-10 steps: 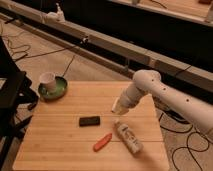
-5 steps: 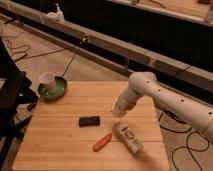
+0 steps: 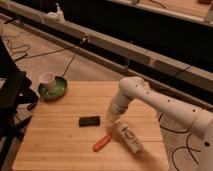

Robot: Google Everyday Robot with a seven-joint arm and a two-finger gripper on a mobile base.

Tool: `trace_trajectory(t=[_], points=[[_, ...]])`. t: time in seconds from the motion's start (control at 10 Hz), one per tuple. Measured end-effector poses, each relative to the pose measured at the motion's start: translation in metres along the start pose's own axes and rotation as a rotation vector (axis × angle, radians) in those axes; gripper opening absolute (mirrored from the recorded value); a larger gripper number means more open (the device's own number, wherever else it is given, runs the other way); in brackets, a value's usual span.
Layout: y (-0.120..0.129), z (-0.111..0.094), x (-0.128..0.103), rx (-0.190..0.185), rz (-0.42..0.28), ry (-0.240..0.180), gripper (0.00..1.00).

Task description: Push the eraser across the table

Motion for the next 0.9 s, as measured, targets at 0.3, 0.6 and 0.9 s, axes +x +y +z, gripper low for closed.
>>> trace_trajectory(t=[0.3, 0.6, 0.9], points=[[-0.009, 0.021, -0.008, -0.032, 0.011, -0.056, 0.0], [-0.019, 0.029, 0.006, -0.043, 0.054, -0.095, 0.0], [-0.025, 0.036, 0.011, -0.051, 0.063, -0.111, 0.0]])
